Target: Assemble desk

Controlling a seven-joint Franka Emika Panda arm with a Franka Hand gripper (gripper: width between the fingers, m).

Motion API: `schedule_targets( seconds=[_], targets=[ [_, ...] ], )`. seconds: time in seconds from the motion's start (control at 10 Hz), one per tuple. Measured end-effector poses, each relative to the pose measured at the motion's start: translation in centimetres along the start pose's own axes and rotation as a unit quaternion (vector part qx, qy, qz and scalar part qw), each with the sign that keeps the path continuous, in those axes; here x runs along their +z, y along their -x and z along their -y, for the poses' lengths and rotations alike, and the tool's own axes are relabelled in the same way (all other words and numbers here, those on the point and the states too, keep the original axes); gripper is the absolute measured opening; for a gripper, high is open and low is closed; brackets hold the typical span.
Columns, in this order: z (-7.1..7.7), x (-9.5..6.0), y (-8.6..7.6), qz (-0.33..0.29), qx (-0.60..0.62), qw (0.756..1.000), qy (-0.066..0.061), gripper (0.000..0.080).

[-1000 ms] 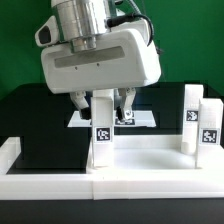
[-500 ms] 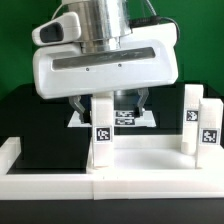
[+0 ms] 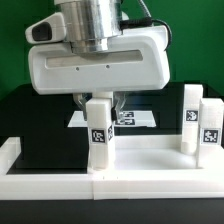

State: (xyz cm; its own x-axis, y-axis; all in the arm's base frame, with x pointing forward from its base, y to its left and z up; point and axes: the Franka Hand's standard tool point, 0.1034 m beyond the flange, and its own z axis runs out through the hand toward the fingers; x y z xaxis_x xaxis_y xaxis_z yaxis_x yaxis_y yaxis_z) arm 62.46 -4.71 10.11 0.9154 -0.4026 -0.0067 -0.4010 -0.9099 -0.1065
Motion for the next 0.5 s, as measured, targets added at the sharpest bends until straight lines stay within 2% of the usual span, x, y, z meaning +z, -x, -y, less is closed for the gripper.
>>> schedule_targets(
  seconds=[0.2, 0.3, 0.5],
  targets=[
    [0.6, -0.1, 0.0, -0.006, 0.171, 0.985, 0.006, 0.0293],
    [0.9, 0.0, 0.0, -0.008, 0.258, 0.966, 0.007, 0.0293],
    [1.7, 0.3, 0.1, -0.009, 0.430, 0.903, 0.002, 0.0293]
  ],
)
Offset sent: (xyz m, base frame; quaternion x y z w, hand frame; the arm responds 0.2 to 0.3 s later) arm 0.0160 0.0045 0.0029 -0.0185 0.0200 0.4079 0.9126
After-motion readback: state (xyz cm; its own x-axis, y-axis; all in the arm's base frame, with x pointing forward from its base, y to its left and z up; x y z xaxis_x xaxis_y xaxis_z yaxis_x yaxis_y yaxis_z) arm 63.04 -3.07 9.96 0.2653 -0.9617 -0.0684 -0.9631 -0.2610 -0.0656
